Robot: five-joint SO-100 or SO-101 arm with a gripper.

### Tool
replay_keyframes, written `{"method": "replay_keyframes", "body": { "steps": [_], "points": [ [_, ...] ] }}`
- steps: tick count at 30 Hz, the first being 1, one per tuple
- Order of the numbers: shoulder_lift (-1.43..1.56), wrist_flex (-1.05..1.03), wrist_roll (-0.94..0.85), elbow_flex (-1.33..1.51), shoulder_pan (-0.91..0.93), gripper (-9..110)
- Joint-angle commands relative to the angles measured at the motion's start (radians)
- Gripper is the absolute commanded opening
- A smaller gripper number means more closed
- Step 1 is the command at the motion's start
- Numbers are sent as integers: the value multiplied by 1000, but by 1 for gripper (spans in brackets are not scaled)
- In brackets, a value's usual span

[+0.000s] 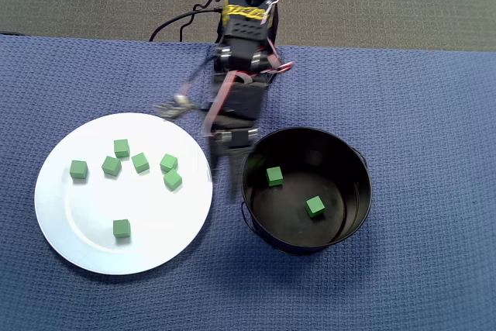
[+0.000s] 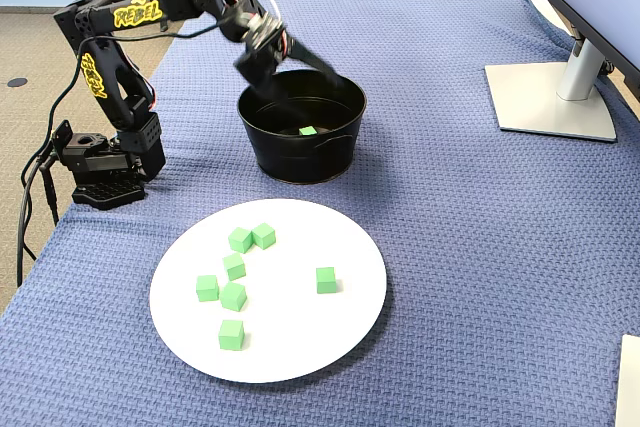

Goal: Pick up the green cubes from the white plate and place them in the black recipient

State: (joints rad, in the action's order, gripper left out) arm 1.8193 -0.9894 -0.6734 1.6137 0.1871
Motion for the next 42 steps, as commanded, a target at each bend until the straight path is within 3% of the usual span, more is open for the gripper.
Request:
{"method": "replay_keyframes", "body": {
  "steps": [1,10,15,27,34,42],
  "points": [
    [-97,54,-106,-101,155,23],
    [-451,183,-348,-302,383,23],
    [-538,295,-526,-252,419,31],
    [-664,344,-710,-239,448,41],
    [-675,397,-838,-183,437,41],
    [-741,468,-825,-198,428,39]
  ]
}}
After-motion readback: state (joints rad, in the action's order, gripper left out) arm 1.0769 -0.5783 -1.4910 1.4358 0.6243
